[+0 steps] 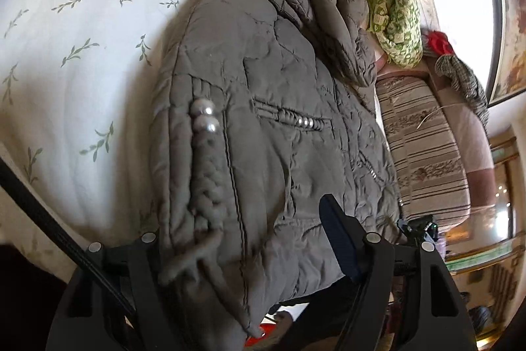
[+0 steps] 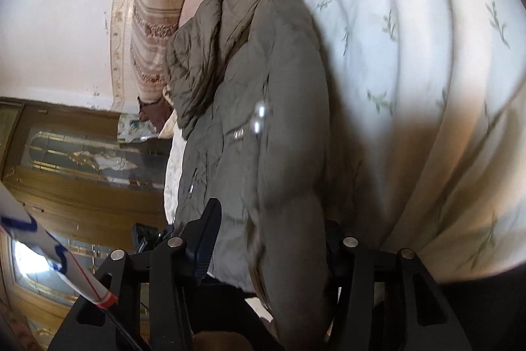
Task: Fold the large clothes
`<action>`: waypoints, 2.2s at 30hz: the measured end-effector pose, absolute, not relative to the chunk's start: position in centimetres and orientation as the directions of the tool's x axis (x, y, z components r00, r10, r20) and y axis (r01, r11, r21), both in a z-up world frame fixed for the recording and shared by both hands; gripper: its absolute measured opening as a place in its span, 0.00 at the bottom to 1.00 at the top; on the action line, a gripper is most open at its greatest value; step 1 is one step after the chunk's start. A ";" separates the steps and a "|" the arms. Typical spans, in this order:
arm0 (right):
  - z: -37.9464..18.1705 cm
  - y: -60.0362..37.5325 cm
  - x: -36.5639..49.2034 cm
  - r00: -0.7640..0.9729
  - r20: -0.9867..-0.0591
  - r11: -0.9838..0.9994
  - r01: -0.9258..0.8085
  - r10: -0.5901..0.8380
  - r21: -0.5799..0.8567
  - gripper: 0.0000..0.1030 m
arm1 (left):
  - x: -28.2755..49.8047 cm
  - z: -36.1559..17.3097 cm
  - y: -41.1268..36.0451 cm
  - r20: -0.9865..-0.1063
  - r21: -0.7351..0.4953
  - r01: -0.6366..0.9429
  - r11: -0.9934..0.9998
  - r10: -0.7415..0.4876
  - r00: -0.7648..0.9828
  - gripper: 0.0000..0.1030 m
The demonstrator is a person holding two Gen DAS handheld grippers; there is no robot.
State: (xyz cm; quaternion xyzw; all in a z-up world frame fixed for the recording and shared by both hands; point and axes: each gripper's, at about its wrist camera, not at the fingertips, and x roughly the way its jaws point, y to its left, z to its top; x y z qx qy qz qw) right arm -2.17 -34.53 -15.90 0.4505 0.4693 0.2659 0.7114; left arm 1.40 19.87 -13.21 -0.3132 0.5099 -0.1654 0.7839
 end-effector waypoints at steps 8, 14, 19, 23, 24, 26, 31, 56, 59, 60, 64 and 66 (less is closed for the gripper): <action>-16.2 -33.5 -2.6 0.438 -0.424 0.452 0.044 0.793 0.891 0.39 | 0.4 -12.7 18.9 -0.721 -0.618 -0.050 0.784 -0.540 0.434 0.68; -13.6 -33.4 -2.3 0.521 -0.484 0.552 0.029 0.703 0.833 0.38 | 0.4 -12.6 18.7 -0.698 -0.642 -0.048 0.765 -0.557 0.449 0.68; -16.2 -32.2 -1.5 0.496 -0.542 0.571 0.109 0.678 0.814 0.48 | 0.6 -13.9 17.8 -0.716 -0.632 -0.074 0.771 -0.544 0.437 0.68; -16.6 -30.6 -1.7 0.506 -0.572 0.607 0.113 0.646 0.786 0.45 | 0.1 -13.7 17.0 -0.751 -0.584 -0.103 0.805 -0.487 0.445 0.66; -16.3 -30.4 -1.7 0.510 -0.579 0.618 0.111 0.636 0.778 0.37 | -0.1 -13.4 16.8 -0.767 -0.558 -0.115 0.822 -0.458 0.449 0.53; -15.5 -30.1 -1.7 0.512 -0.588 0.635 0.102 0.626 0.766 0.28 | -0.1 -12.9 16.6 -0.803 -0.498 -0.121 0.859 -0.404 0.439 0.30; -12.9 -30.4 -1.9 0.527 -0.567 0.640 0.054 0.633 0.766 0.20 | -0.8 -9.1 17.0 -0.776 -0.501 -0.104 0.859 -0.393 0.493 0.18; -3.9 -29.4 -3.1 0.561 -0.536 0.710 -0.138 0.631 0.691 0.19 | 0.0 -0.6 16.9 -0.733 -0.360 -0.019 0.933 -0.270 0.624 0.17; -1.8 -28.6 -0.6 0.608 -0.526 0.741 -0.161 0.595 0.652 0.19 | 3.7 1.3 16.3 -0.720 -0.334 -0.032 0.942 -0.233 0.654 0.17; -1.3 -28.4 0.1 0.618 -0.522 0.746 -0.162 0.587 0.646 0.19 | 5.1 2.0 16.2 -0.715 -0.325 -0.035 0.945 -0.221 0.664 0.17; 0.6 -27.8 4.1 0.663 -0.512 0.772 -0.160 0.546 0.616 0.19 | 9.3 3.9 16.4 -0.702 -0.309 -0.052 0.949 -0.191 0.686 0.17; 1.5 -27.7 5.9 0.676 -0.505 0.776 -0.159 0.537 0.611 0.19 | 12.5 5.0 16.6 -0.695 -0.320 -0.061 0.945 -0.191 0.693 0.18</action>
